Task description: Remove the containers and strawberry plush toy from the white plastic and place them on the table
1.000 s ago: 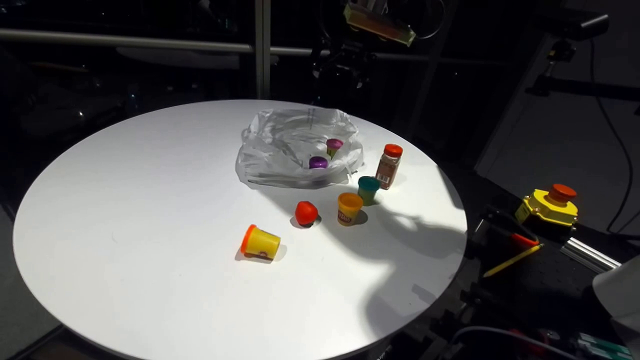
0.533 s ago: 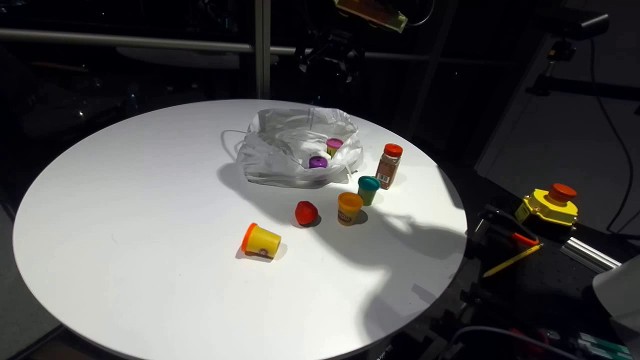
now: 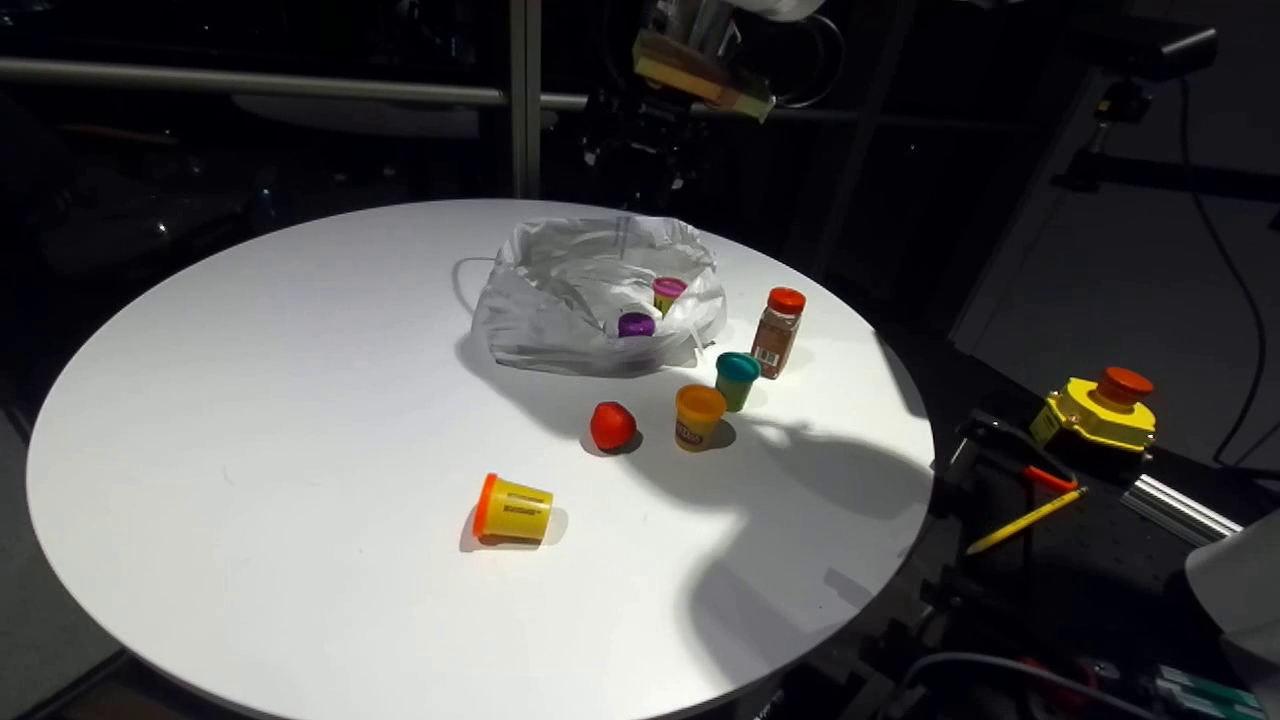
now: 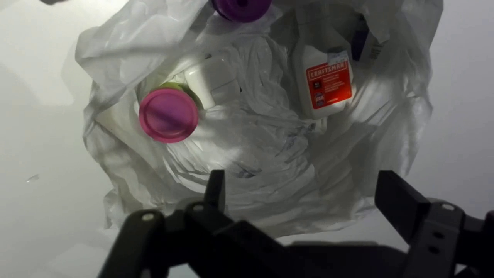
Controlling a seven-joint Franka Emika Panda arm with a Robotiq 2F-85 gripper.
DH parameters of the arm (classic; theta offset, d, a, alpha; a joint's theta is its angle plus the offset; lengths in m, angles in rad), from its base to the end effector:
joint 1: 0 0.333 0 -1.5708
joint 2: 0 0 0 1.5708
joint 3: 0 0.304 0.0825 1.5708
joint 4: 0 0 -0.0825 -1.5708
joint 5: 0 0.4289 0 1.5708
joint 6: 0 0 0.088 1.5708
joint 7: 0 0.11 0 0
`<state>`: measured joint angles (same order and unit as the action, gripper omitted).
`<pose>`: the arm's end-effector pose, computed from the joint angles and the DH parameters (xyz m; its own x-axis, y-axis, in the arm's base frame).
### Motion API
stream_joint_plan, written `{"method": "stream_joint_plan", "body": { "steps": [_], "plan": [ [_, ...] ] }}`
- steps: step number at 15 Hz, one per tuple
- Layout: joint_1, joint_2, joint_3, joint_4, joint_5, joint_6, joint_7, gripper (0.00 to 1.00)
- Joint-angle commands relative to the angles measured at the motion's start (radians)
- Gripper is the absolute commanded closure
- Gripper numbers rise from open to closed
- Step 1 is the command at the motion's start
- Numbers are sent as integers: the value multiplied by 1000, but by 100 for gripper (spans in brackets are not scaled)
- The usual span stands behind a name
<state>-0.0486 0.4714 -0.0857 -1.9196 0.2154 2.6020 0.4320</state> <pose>0.6671 -0.0923 0.2208 0.7318 -0.6669 0.1404 -0.6427 -0.7438 -0.1836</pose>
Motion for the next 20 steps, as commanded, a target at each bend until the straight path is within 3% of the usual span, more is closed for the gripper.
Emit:
{"method": "stream_joint_plan", "body": {
  "steps": [1, 5, 10, 12, 15, 17, 20],
  "plan": [
    [54, 116, -71, 49, -30, 38, 128, 0],
    [129, 188, -165, 46, -88, 25, 260, 0],
    [251, 191, -287, 15, -232, -12, 469, 0],
    [265, 183, -289, 10, -269, -49, 512, 0],
    [218, 191, -223, 22, -253, -86, 488, 0],
    [189, 213, -194, 31, -228, -48, 485, 0],
    [187, 240, -209, 28, -235, 56, 528, 0]
  ]
}}
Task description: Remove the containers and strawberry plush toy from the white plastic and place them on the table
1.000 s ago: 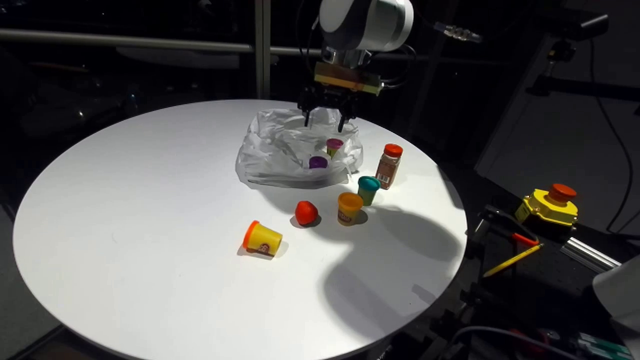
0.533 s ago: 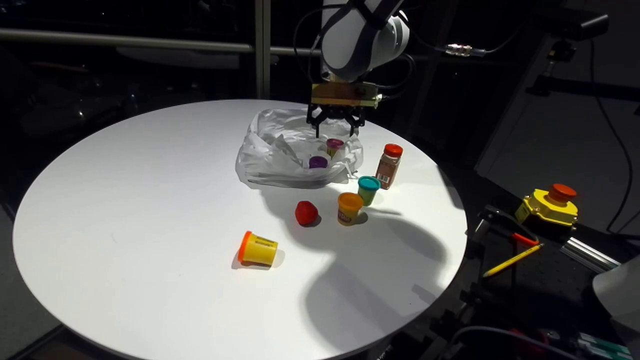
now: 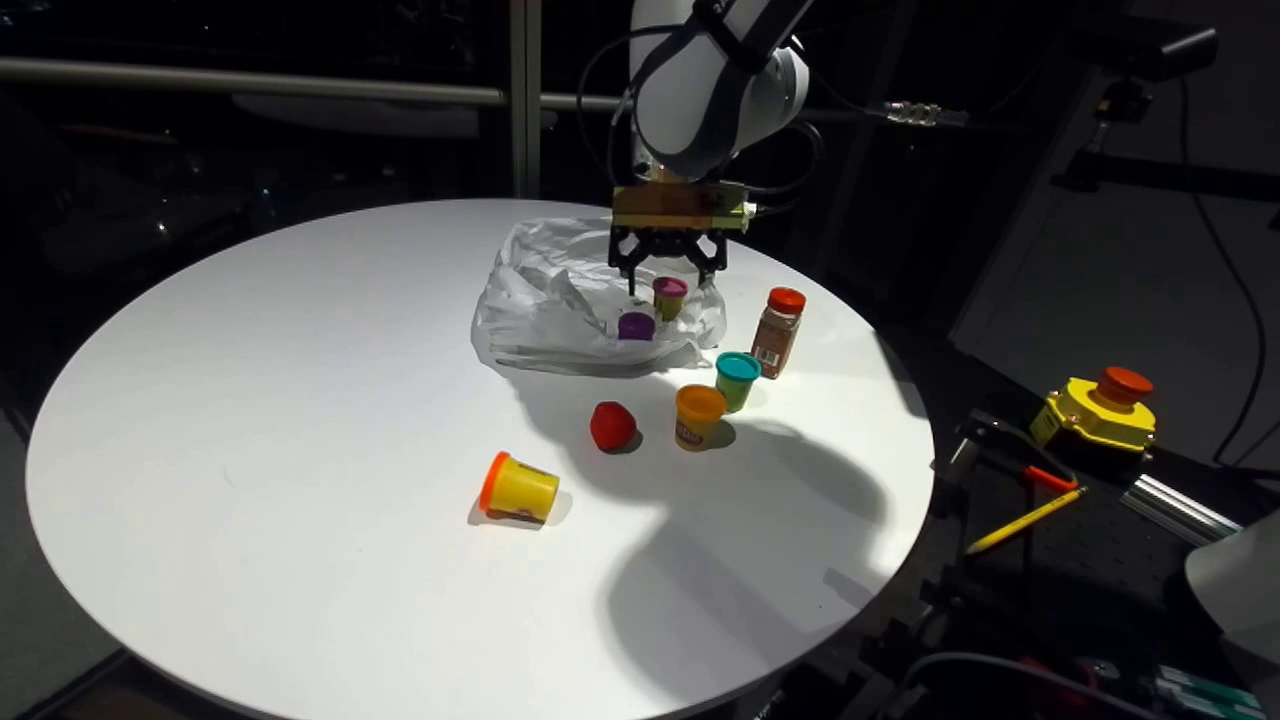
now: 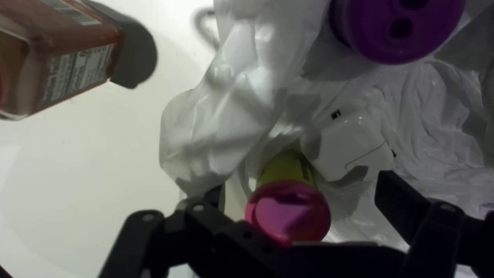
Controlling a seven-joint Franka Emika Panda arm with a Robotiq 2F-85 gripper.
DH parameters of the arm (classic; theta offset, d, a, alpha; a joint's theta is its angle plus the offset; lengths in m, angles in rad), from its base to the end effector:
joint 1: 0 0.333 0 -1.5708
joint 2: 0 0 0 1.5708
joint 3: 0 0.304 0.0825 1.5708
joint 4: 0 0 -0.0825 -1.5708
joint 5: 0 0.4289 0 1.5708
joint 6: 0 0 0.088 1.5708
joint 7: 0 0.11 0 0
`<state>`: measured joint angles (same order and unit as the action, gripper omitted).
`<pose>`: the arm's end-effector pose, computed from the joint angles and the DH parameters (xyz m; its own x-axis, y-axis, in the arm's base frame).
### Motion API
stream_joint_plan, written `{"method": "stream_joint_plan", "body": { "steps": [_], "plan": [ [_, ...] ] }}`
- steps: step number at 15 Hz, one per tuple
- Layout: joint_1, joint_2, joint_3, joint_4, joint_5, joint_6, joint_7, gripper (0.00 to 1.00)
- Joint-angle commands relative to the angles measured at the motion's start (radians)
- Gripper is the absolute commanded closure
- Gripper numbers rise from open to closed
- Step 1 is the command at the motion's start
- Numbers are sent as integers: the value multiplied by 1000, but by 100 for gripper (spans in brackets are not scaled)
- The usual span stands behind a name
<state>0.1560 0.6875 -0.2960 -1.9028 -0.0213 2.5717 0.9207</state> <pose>0.6377 -0.0920 0.0998 0.5596 -0.8139 0.1561 -0.8287 -0.5469 0.1192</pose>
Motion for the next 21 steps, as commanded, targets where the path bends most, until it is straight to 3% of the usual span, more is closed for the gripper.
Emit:
{"method": "stream_joint_plan", "body": {
  "steps": [1, 5, 7, 10, 13, 17, 21],
  "plan": [
    [-19, 33, -6, 12, 3, 118, 49, 0],
    [-28, 45, -14, 11, 17, 170, 62, 1],
    [-33, 42, -8, 6, 23, 163, 53, 26],
    [-24, 11, -7, -18, 21, 140, 49, 47],
    [23, -41, -52, -56, -10, 107, 82, 70],
    [121, -185, -140, -131, -99, 57, 159, 72],
    [146, -390, -120, -239, -212, 6, 200, 72]
  ]
}}
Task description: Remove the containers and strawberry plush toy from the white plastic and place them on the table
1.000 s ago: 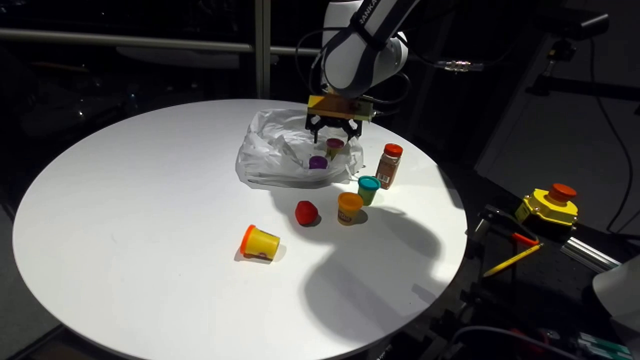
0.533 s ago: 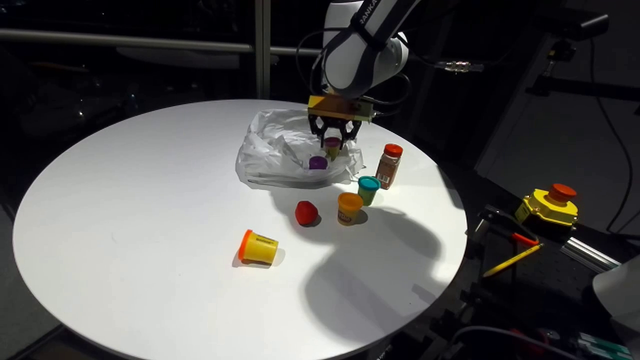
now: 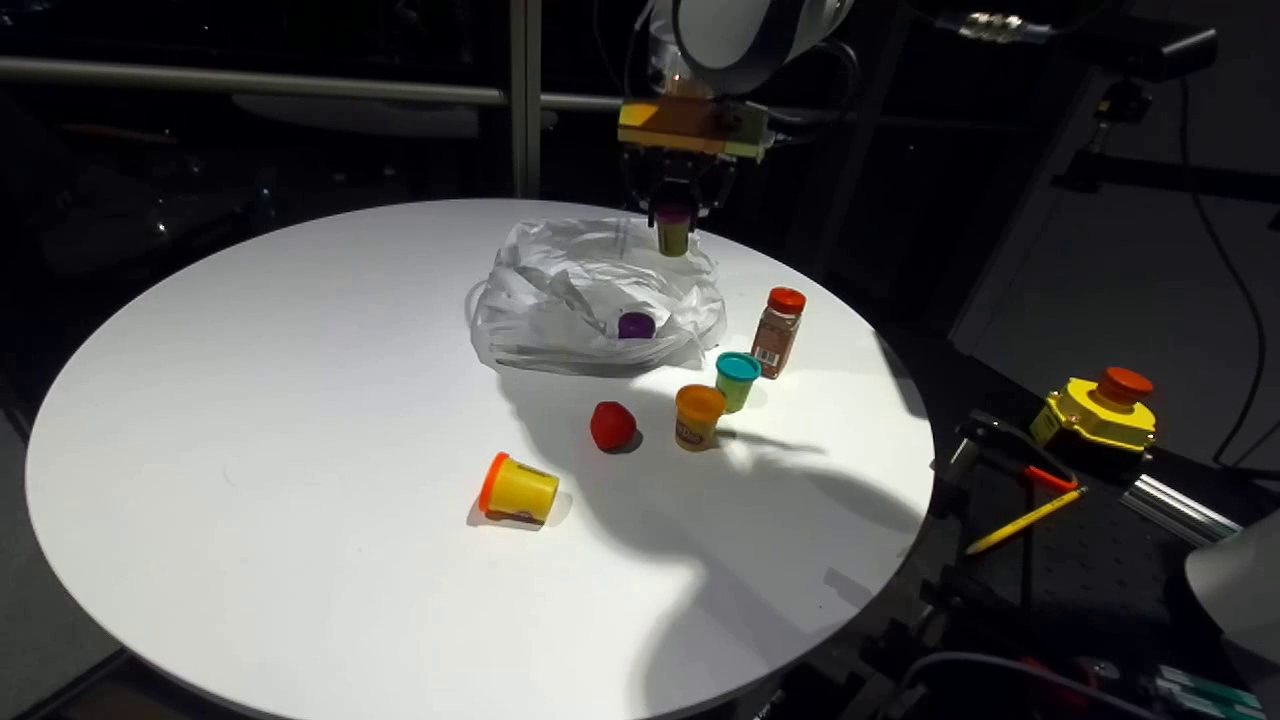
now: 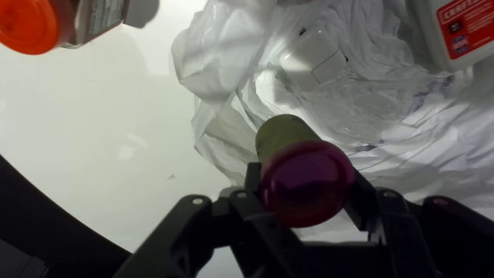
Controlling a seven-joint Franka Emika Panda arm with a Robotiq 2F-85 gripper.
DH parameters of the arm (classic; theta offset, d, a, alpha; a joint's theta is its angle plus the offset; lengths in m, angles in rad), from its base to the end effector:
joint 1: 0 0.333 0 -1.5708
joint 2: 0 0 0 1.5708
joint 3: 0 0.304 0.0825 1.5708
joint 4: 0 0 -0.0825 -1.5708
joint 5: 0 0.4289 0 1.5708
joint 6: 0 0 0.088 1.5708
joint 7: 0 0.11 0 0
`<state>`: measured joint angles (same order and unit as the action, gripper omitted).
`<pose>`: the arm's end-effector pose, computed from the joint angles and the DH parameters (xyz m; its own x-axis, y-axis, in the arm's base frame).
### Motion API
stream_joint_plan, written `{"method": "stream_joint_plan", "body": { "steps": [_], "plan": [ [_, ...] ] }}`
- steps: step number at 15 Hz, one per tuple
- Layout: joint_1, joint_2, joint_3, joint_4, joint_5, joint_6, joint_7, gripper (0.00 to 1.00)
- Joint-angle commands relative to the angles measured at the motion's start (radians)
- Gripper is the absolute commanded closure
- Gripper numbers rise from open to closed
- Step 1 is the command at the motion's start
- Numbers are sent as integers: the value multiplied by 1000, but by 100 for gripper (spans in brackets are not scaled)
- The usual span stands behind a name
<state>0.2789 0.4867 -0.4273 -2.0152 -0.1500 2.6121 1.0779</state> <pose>0.6365 -0.0906 0.1948 0.4846 -0.8203 0.3036 -0.8659 -0.4990 0.0339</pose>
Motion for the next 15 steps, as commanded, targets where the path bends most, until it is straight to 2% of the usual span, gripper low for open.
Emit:
{"method": "stream_joint_plan", "body": {
  "steps": [1, 4, 9, 12, 15],
  "plan": [
    [19, -231, 30, -161, -113, -39, 51, 72],
    [-21, -339, 128, -276, -146, -3, 33, 72],
    [-34, -367, 288, -417, -202, 100, 39, 72],
    [-12, -323, 343, -450, -293, 178, 58, 72],
    [34, -253, 331, -447, -426, 227, 93, 72]
  ]
}}
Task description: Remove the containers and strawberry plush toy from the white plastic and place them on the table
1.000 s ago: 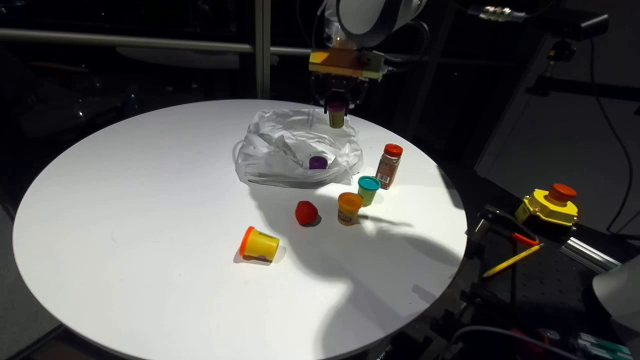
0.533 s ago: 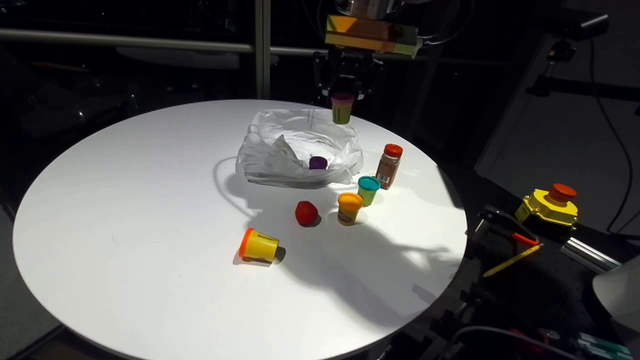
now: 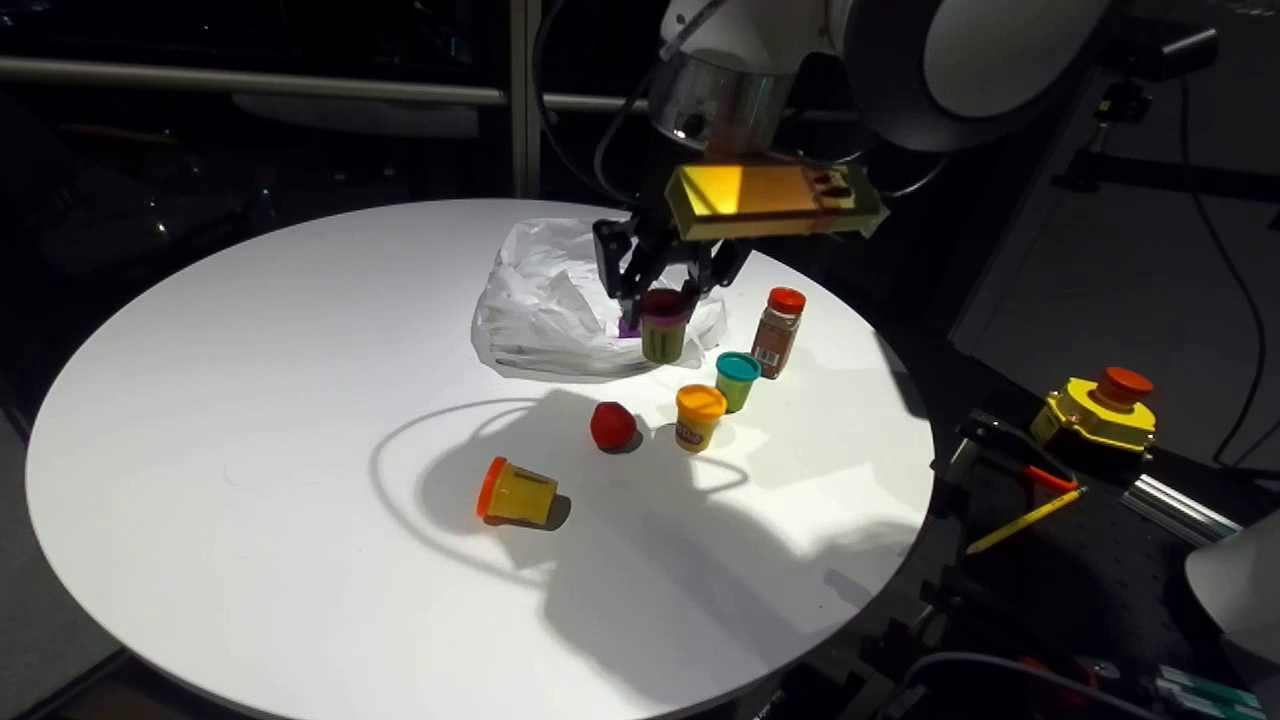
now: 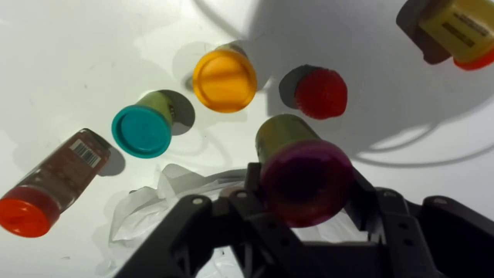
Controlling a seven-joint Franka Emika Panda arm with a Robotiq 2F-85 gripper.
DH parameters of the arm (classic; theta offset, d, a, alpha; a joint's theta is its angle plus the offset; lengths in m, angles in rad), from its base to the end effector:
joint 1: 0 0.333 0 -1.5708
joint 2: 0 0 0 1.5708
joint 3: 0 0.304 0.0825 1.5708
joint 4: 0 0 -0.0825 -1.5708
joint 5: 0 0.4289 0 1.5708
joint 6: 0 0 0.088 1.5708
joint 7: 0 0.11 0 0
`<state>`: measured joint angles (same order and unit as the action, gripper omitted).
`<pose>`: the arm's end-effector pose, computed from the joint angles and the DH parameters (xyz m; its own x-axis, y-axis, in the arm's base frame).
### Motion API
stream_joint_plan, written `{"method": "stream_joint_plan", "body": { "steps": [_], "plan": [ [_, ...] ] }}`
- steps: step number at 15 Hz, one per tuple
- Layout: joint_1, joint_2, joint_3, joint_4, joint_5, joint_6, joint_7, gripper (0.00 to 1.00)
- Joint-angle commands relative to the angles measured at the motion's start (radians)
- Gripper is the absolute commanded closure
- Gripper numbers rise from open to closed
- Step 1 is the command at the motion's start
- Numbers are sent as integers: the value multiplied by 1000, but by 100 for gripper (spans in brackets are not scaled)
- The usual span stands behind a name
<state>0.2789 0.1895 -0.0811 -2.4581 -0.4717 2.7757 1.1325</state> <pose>0.4981 0.1180 0.1775 0.8535 -0.4632 0.2388 -0.4834 -0.8749 0.0308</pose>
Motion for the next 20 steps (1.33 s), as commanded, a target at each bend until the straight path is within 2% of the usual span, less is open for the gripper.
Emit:
{"method": "stream_joint_plan", "body": {
  "steps": [1, 5, 7, 11, 12, 14, 16, 20],
  "plan": [
    [38, 73, -15, 0, -133, 84, 38, 72],
    [55, 175, -33, 23, -231, 173, 49, 72],
    [75, 223, -68, 43, -283, 220, 69, 72],
    [82, 270, -100, 59, -303, 289, 60, 72],
    [80, 269, -105, 59, -301, 304, 57, 26],
    [64, 247, -102, 49, -286, 320, 39, 15],
    [33, 192, -81, 25, -254, 271, 22, 1],
    [-88, 115, 2, 32, -113, 94, -68, 0]
  ]
}}
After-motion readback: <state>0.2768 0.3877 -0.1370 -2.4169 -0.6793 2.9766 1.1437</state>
